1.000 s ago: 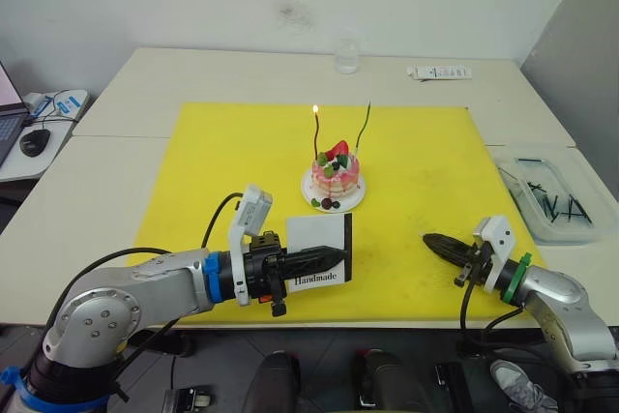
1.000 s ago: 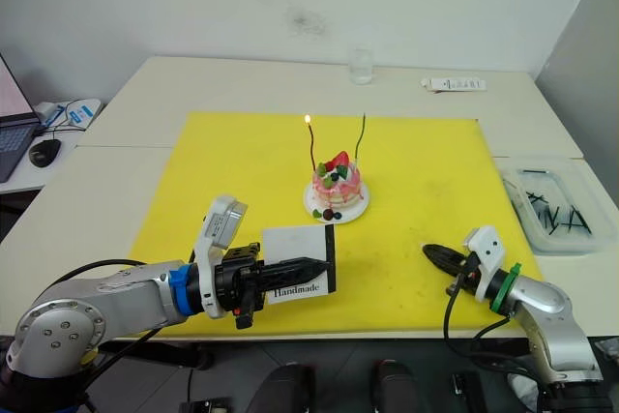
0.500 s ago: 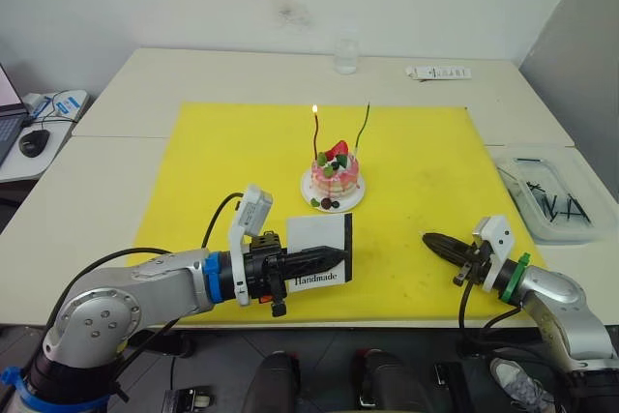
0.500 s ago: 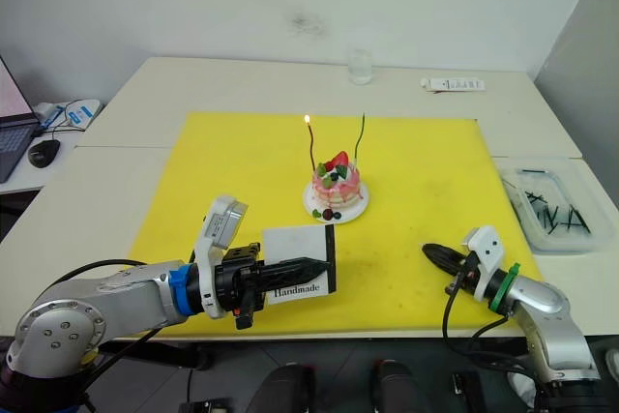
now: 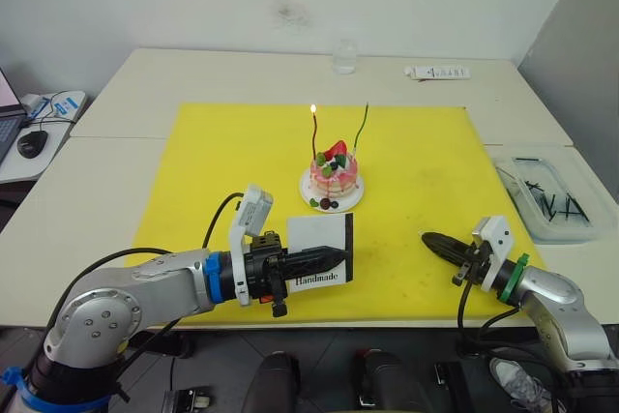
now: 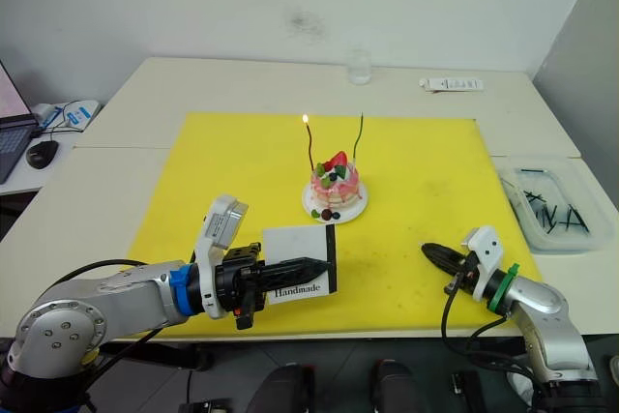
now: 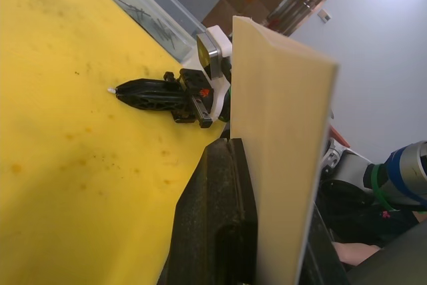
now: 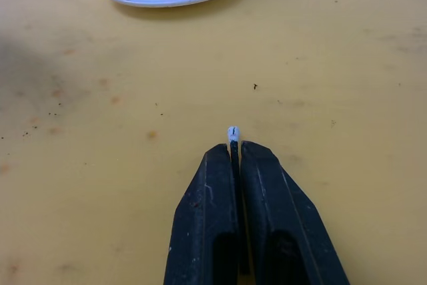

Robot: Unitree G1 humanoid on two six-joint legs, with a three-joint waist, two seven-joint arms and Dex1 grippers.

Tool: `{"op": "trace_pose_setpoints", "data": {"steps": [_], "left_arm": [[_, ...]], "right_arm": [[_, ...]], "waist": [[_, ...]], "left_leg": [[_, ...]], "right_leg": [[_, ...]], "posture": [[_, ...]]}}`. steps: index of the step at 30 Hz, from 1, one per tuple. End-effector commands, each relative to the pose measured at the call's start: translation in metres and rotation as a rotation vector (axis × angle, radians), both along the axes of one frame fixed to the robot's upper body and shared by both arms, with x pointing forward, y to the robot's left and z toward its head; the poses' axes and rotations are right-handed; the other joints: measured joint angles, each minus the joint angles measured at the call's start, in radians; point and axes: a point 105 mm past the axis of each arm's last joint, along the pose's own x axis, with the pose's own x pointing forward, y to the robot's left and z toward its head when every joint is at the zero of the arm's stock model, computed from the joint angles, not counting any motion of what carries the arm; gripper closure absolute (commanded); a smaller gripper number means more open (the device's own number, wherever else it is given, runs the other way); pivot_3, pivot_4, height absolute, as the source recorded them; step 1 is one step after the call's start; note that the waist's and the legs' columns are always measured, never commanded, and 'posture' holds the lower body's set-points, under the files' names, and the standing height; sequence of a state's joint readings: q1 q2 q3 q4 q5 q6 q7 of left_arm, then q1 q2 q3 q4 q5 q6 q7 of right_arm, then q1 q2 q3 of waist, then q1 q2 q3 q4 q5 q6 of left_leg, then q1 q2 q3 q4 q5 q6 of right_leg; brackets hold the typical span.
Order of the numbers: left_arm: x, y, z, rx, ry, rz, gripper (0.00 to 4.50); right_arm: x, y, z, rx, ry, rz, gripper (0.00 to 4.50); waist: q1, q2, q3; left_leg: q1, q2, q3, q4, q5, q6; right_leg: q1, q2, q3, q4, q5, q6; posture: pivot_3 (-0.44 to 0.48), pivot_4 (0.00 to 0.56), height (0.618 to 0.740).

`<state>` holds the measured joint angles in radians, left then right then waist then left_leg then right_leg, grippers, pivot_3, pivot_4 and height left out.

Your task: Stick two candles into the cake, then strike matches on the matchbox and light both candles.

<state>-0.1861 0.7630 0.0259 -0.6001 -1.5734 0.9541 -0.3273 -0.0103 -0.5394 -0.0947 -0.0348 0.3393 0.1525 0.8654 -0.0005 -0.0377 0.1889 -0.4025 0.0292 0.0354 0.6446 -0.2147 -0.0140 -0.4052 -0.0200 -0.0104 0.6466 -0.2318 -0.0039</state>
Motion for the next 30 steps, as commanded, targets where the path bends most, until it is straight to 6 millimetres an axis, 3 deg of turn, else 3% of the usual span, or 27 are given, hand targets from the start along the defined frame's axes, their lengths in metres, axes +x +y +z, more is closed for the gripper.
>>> {"op": "trace_pose_setpoints", "data": {"steps": [1,9,11,13,18,24,30], "left_arm": [[-0.007,-0.005,0.008,-0.016,-0.035,-0.037,4.50],[-0.006,-0.006,0.007,-0.017,-0.032,-0.035,4.50],[-0.006,-0.006,0.007,-0.016,-0.030,-0.033,4.50],[-0.003,-0.004,0.005,-0.018,-0.020,-0.023,4.50],[0.016,0.005,0.001,-0.033,0.027,0.039,4.50],[0.045,0.006,-0.003,-0.031,0.025,0.113,4.50],[0.053,0.000,0.000,-0.063,0.024,0.138,4.50]], "right_arm": [[-0.001,0.000,-0.007,0.006,0.028,-0.011,4.36],[-0.001,-0.001,-0.003,0.011,0.023,-0.005,4.36],[-0.002,-0.002,0.003,0.009,0.015,0.002,4.36],[-0.003,0.003,0.023,0.014,-0.015,0.039,4.36],[-0.014,0.043,0.085,-0.044,-0.087,0.267,4.36],[-0.012,0.078,0.115,-0.233,-0.219,0.389,4.36],[-0.009,0.096,0.128,-0.274,-0.290,0.406,4.36]], "waist": [[0.000,0.000,0.000],[0.000,0.000,0.000],[0.000,0.000,0.000],[0.000,0.001,0.001],[-0.002,0.005,0.004],[0.000,0.003,0.004],[0.001,0.003,0.004]], "left_leg": [[0.000,0.000,0.000,0.000,0.000,0.000],[0.000,0.000,0.000,0.000,0.000,0.000],[0.000,0.000,0.000,0.000,0.000,0.000],[0.000,0.000,0.000,0.000,0.000,0.000],[-0.001,0.000,0.001,-0.001,0.000,0.000],[-0.001,0.000,-0.002,-0.003,0.000,0.000],[-0.018,-0.001,-0.001,-0.001,0.000,0.000]], "right_leg": [[0.000,0.000,0.000,0.000,0.000,0.000],[0.000,0.000,0.000,0.000,0.000,0.000],[0.000,0.000,0.000,0.000,0.000,0.000],[0.000,0.000,0.000,-0.001,0.000,0.000],[-0.001,0.000,0.000,0.000,0.000,0.000],[-0.001,0.001,-0.003,-0.001,-0.002,-0.003],[-0.015,0.000,-0.002,-0.001,0.001,0.007]], "posture": [[0.000,0.150,0.740],[0.000,0.150,0.740],[0.000,0.150,0.740],[0.000,0.150,0.740],[0.000,0.150,0.740],[0.000,0.150,0.740],[0.000,0.150,0.740]]}}
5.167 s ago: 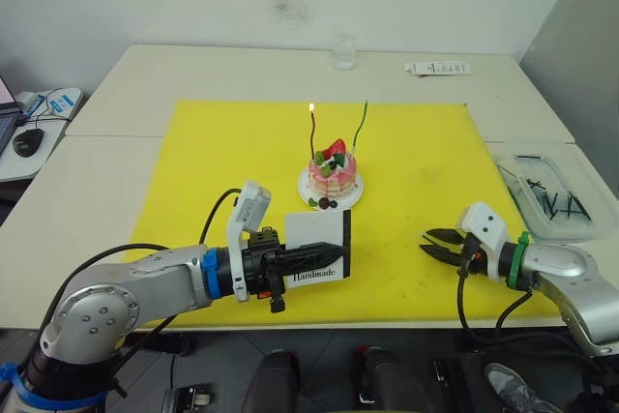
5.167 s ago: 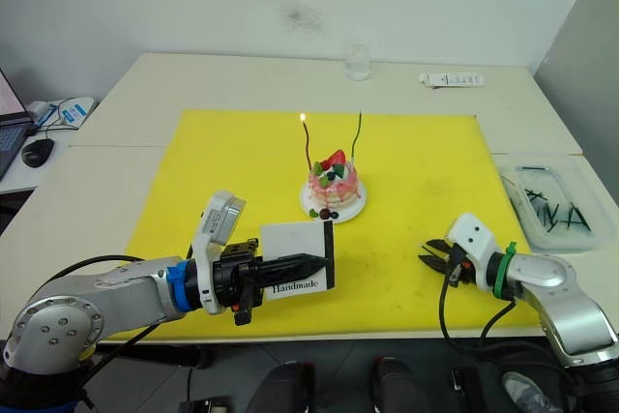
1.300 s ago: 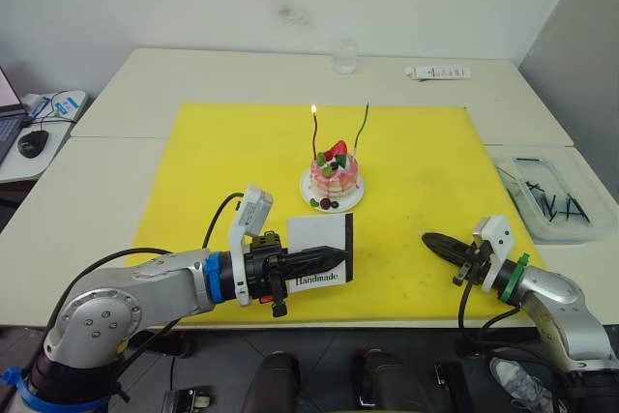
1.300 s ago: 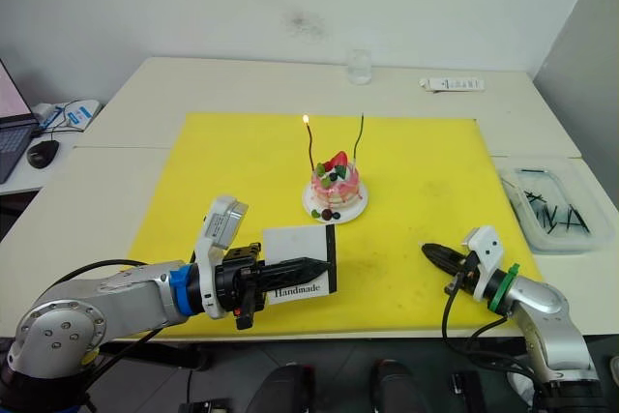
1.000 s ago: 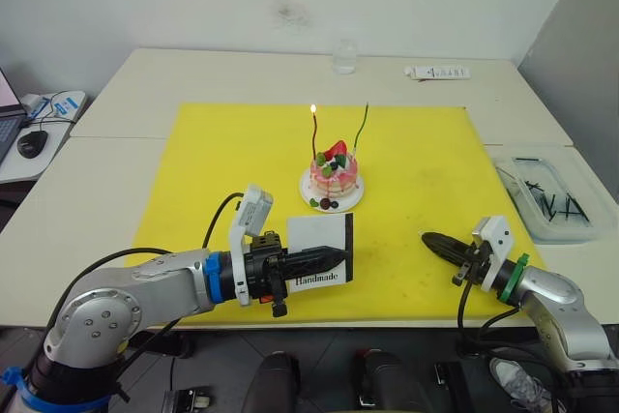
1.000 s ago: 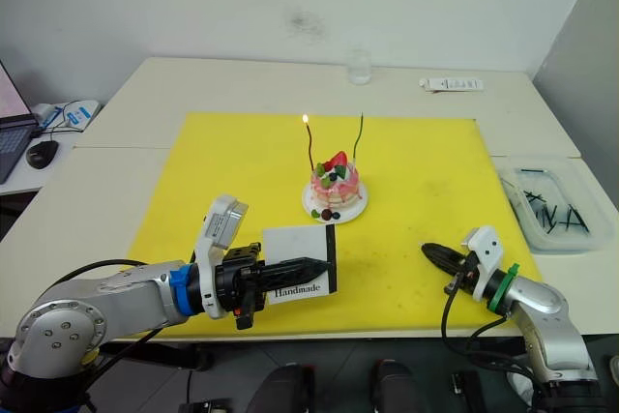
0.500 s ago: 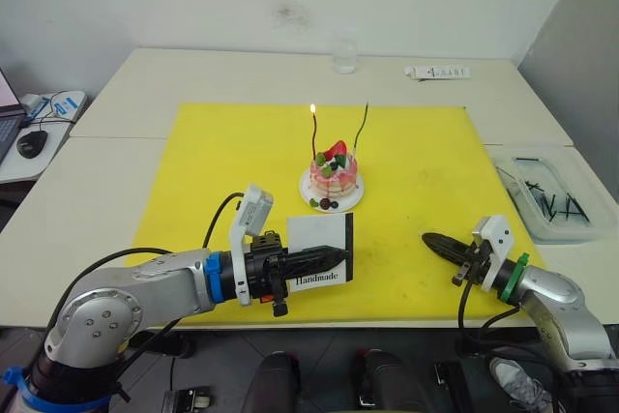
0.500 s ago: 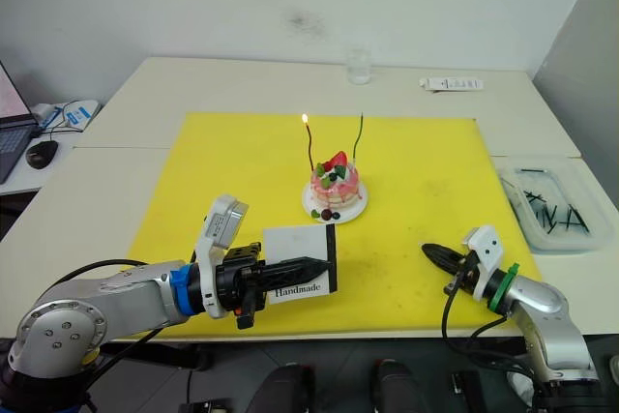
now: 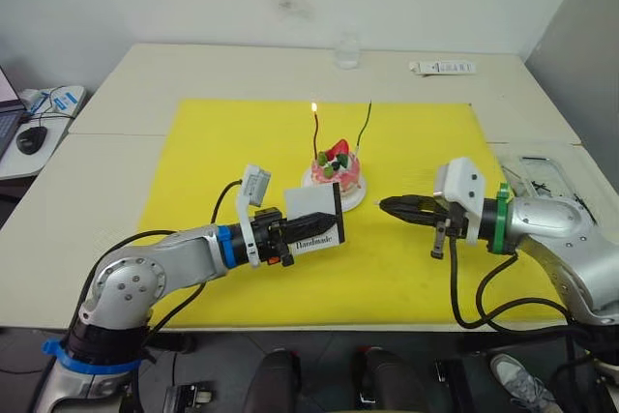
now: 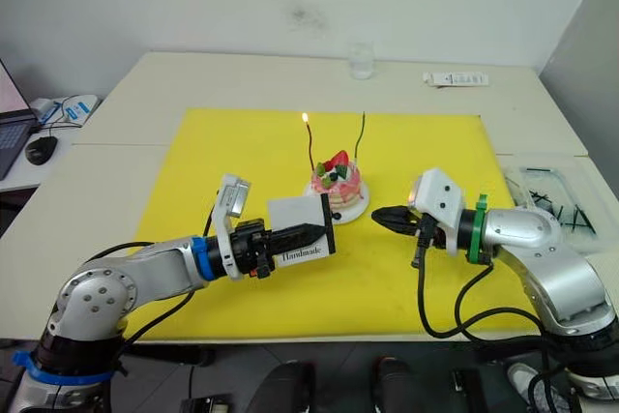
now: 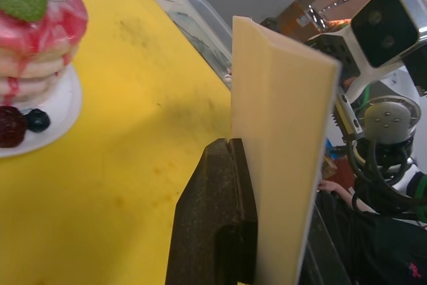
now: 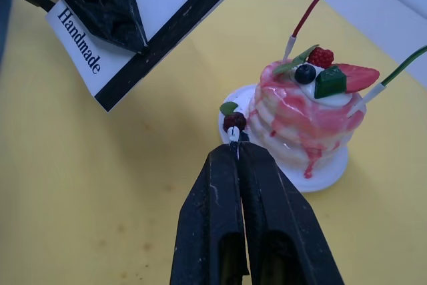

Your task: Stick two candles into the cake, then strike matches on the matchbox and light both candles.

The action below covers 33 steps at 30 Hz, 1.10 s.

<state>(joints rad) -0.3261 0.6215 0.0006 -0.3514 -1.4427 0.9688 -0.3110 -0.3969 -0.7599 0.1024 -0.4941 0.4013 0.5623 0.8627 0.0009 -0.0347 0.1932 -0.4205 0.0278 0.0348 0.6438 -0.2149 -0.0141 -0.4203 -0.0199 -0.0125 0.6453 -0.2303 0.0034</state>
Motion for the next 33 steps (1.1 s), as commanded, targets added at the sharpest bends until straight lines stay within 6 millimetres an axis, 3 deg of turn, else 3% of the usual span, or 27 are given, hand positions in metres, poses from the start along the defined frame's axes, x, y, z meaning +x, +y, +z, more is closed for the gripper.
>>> {"op": "trace_pose_setpoints", "data": {"steps": [1,16,33], "left_arm": [[0.000,-0.004,0.008,-0.024,-0.025,0.000,4.50],[0.006,-0.009,0.006,-0.052,-0.007,0.028,4.50],[0.001,-0.009,0.009,-0.074,-0.007,0.003,4.50]], "right_arm": [[-0.006,0.012,0.014,0.005,-0.062,0.035,4.36],[-0.021,0.026,0.017,0.011,-0.116,0.116,4.36],[-0.013,0.031,0.024,0.017,-0.124,0.098,4.36]], "waist": [[0.000,0.000,0.000],[-0.001,0.000,0.000],[-0.001,0.000,0.000]], "left_leg": [[-0.002,0.000,0.000,0.001,0.000,0.000],[0.001,0.001,-0.001,0.002,0.000,0.000],[0.001,0.001,-0.001,0.002,0.000,0.000]], "right_leg": [[-0.001,0.000,0.000,0.000,0.000,0.000],[0.000,0.000,0.000,0.003,0.001,0.001],[0.000,0.001,0.000,0.003,0.001,0.001]], "posture": [[0.000,0.150,0.740],[0.000,0.150,0.740],[0.000,0.150,0.740]]}}
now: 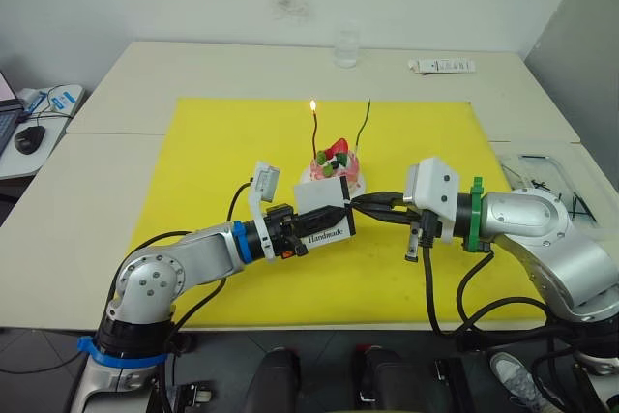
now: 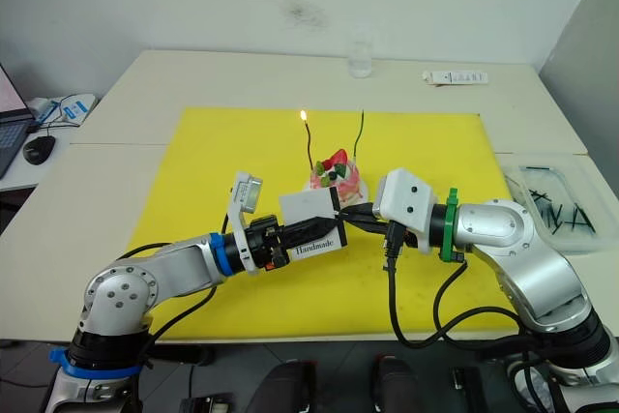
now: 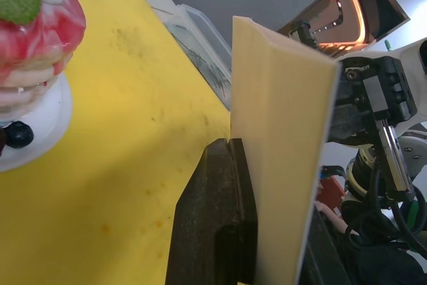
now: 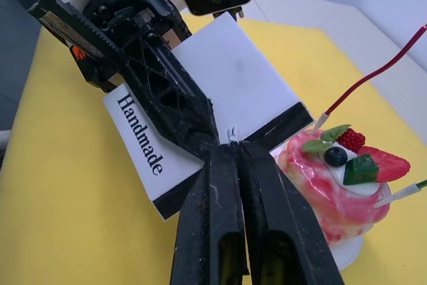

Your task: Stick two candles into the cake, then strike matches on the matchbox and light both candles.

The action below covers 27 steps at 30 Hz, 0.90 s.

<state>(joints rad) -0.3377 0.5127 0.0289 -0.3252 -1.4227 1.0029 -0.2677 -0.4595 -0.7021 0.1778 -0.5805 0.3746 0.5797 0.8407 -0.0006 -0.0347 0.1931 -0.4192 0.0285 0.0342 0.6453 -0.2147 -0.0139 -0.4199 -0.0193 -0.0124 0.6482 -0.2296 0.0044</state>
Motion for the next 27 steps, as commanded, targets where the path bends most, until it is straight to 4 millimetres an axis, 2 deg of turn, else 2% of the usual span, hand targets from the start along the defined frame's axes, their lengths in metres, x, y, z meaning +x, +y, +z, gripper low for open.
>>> {"op": "trace_pose_setpoints", "data": {"steps": [1,27], "left_arm": [[-0.005,0.000,0.011,-0.019,-0.040,-0.023,4.50],[-0.005,0.004,0.016,-0.029,-0.048,-0.027,4.50]], "right_arm": [[0.001,-0.001,0.012,0.013,-0.047,-0.009,4.36],[-0.001,-0.001,-0.002,-0.054,-0.015,0.008,4.36]], "waist": [[0.000,0.000,0.000],[0.000,0.000,0.000]], "left_leg": [[0.000,0.000,0.000,0.000,0.000,0.000],[0.000,0.000,0.000,0.000,0.000,0.000]], "right_leg": [[0.000,0.000,0.000,0.000,0.000,0.000],[0.000,0.000,0.000,0.001,0.000,0.000]], "posture": [[0.000,0.150,0.740],[0.000,0.150,0.740]]}}
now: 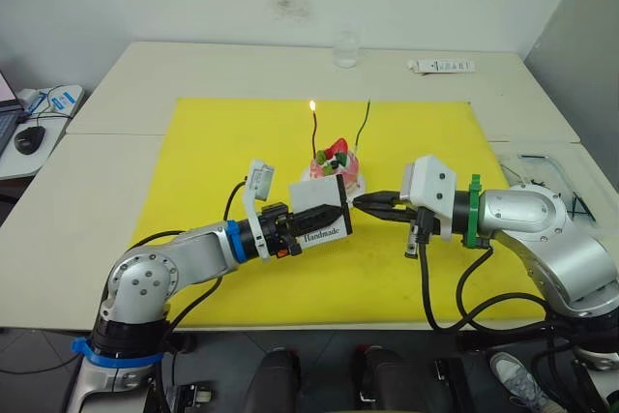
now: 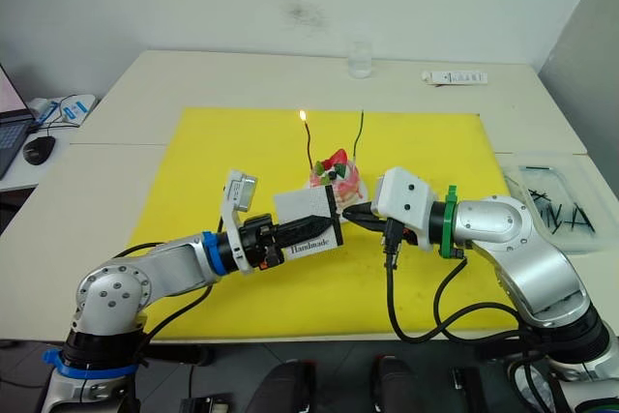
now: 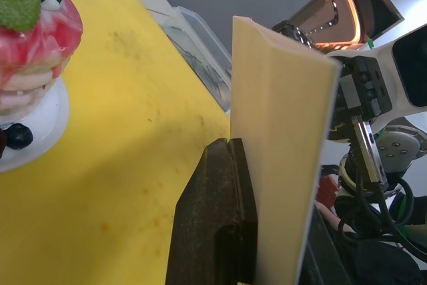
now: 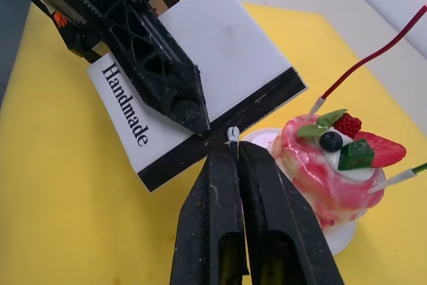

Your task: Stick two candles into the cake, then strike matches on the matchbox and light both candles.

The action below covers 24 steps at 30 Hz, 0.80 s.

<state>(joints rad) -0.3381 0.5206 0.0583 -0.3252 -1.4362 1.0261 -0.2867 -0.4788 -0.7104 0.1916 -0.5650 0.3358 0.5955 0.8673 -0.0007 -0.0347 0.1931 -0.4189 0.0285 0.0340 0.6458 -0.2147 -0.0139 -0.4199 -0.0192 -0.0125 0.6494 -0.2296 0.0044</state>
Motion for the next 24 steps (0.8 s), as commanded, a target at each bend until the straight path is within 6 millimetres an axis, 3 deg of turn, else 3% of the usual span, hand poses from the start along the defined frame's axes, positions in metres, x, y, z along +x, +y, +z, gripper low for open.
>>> {"op": "trace_pose_setpoints", "data": {"steps": [1,24], "left_arm": [[-0.0034,-0.0002,0.0124,-0.020,-0.044,-0.018,4.50],[0.0006,0.0025,0.0098,0.000,-0.047,0.007,4.50]], "right_arm": [[-0.0051,0.0006,0.0011,-0.007,-0.016,0.019,4.36],[-0.0101,0.0060,0.0025,0.003,-0.021,0.049,4.36]], "waist": [[0.000,0.000,0.000],[0.000,0.000,0.000]], "left_leg": [[0.000,0.000,0.000,0.000,0.000,0.000],[0.001,0.000,0.000,0.000,0.000,0.000]], "right_leg": [[0.000,0.000,0.000,0.000,0.000,0.000],[0.000,0.000,0.000,0.001,0.000,0.000]], "posture": [[0.000,0.150,0.740],[0.000,0.150,0.740]]}}
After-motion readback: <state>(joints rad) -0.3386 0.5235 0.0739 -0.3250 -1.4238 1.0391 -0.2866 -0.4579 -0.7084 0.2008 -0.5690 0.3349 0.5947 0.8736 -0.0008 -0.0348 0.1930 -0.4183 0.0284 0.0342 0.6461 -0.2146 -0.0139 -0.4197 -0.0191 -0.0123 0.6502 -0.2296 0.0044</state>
